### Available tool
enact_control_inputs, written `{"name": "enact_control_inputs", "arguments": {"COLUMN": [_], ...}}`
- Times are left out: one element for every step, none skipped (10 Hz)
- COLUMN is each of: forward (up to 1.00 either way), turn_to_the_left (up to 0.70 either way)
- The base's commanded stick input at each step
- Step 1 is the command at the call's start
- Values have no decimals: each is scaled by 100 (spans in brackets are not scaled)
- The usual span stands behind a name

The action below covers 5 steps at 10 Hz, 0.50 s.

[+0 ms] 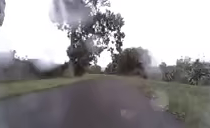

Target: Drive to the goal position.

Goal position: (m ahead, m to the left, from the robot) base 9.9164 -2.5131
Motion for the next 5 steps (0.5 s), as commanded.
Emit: {"name": "enact_control_inputs", "arguments": {"forward": [85,85,85,85,85], "turn_to_the_left": [0,0,0,0,0]}}
